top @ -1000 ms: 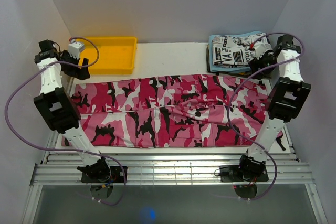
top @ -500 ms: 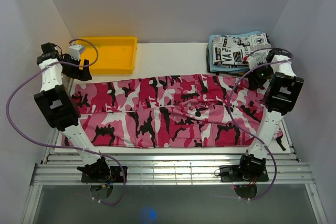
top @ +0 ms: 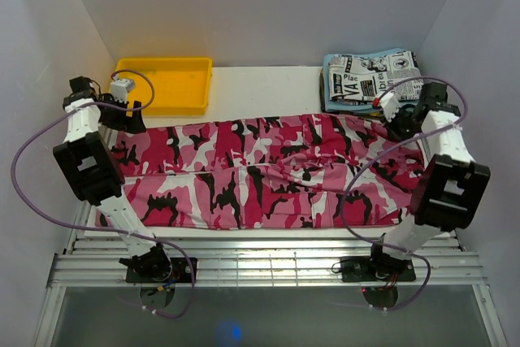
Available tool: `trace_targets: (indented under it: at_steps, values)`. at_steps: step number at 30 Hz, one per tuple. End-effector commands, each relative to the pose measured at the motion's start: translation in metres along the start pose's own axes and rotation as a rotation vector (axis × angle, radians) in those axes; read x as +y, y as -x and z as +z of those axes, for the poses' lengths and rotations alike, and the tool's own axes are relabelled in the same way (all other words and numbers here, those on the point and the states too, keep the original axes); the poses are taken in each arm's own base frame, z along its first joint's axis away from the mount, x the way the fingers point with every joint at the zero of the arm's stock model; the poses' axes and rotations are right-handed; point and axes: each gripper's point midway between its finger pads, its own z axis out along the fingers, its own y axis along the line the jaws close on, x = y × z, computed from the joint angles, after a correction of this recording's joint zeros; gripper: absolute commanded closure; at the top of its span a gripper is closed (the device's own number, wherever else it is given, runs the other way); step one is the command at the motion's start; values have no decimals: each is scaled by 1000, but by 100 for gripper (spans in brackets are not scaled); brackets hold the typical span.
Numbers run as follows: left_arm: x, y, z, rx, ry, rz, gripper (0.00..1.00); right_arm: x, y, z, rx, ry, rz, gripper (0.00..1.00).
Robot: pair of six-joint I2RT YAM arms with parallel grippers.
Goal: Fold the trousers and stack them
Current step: Fold the trousers
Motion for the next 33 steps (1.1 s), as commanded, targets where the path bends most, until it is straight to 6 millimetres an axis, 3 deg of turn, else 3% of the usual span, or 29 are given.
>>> trace_targets:
  at_steps: [1,2,3,4,5,6,10,14,15,17,18,19,20,21,22,27,29,32,33]
  values:
    - [-1,26,-31,-90,71,47,2,17,3,-11,0,-122,-183,88]
    - [-2,22,-30,-83,70,44,2,42,-11,1,24,-79,-206,83]
    - [-2,23,-31,-86,78,50,2,56,-6,-10,9,-74,-242,76]
    - [-1,22,-31,-82,81,49,2,73,-7,-12,3,-36,-274,61]
    - [-1,20,-31,-79,84,48,2,95,-16,-10,5,21,-318,57]
    - [-2,18,-30,-74,81,48,2,118,-14,-23,-23,63,-343,52]
    - [-2,17,-30,-70,84,51,2,152,-6,-48,-95,70,-446,26]
    - [-3,19,-27,-79,65,38,2,136,13,-63,-128,22,-377,21]
    - [-5,20,-26,-82,51,26,2,130,11,-55,-112,58,-314,21]
    - [-5,22,-26,-86,44,21,2,108,23,-66,-127,80,-186,20]
    - [-6,22,-26,-86,42,19,2,105,16,-50,-104,172,-104,19]
    - [-6,22,-26,-84,41,22,2,88,32,-58,-128,181,-82,19]
    - [-6,21,-26,-82,43,23,2,103,24,-59,-86,290,-5,19]
    - [-5,21,-27,-80,48,27,2,105,16,-43,-49,390,62,19]
    - [-4,20,-27,-75,55,31,2,103,16,-42,-41,420,91,18]
    - [-3,12,-27,-55,73,39,2,90,10,-28,4,389,157,27]
    - [1,9,-27,-53,92,26,2,96,10,-25,25,386,147,29]
    - [8,8,-26,-52,100,11,2,106,-7,-11,104,332,93,32]
    - [10,11,-26,-57,104,15,2,114,-22,-8,155,318,83,33]
